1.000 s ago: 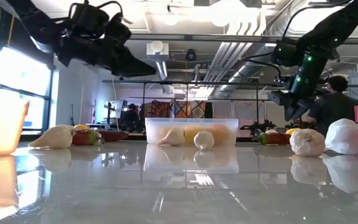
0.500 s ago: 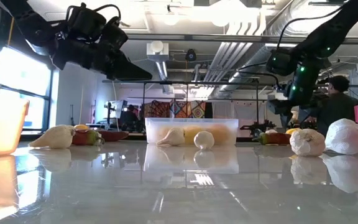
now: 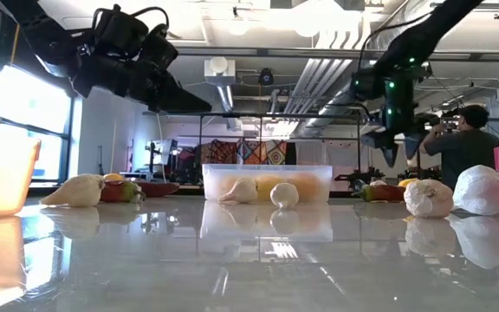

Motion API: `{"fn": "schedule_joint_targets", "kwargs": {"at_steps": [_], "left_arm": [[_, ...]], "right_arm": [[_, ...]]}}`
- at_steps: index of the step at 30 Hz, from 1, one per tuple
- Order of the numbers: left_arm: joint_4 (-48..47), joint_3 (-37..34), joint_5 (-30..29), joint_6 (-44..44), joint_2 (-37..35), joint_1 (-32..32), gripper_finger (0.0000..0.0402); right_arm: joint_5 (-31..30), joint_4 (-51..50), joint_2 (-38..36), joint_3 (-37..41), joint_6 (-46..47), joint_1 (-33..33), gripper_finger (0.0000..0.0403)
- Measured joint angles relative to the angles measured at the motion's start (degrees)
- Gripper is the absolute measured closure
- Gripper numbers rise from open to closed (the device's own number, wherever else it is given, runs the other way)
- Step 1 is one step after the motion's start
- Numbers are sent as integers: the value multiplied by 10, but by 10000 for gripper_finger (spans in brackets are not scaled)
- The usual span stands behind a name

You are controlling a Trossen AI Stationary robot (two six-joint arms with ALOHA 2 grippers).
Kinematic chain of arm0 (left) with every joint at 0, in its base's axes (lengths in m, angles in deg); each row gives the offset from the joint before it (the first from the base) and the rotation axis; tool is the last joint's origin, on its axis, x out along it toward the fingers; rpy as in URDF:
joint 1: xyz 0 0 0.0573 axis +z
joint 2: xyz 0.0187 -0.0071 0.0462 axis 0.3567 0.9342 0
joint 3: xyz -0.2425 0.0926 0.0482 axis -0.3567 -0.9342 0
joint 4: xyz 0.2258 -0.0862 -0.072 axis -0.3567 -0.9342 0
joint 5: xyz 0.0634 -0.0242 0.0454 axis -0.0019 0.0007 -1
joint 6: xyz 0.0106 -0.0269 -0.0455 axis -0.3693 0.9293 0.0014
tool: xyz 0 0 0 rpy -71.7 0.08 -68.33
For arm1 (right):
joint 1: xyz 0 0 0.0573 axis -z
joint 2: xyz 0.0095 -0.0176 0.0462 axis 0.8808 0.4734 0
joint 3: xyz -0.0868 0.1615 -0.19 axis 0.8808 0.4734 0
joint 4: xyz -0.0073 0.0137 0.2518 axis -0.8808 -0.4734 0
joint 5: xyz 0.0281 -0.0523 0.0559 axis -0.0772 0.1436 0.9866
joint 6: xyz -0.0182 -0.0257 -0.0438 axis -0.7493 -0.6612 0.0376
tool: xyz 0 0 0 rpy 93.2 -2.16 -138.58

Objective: Sort produce into baskets
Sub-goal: Put the right lemon into the transparent bin

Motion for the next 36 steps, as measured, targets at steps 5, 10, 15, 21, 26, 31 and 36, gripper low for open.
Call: {"fn": "schedule_joint_targets", "kwargs": {"at_steps": [5,10,15,21,26,31,36], "left_arm": [[-3,0,0,0,0,0,335],[-12,0,0,-1,0,0,335],[-15,0,-1,-1,0,0,335],[-15,0,-3,-5,0,0,335],[-15,0,-3,-5,0,0,335],[-15,0,-4,-5,0,0,335],[-15,0,-4,-5,0,0,335]], "right_arm": [[46,-78,68,-63,-31,34,155],[94,-117,123,-93,-70,55,155],[99,-124,145,-96,-75,66,155],[101,-128,147,-92,-85,73,165],[121,-133,146,-92,-85,73,204],[140,-133,145,-90,-94,72,232],[158,-143,144,-91,-112,66,235]]}}
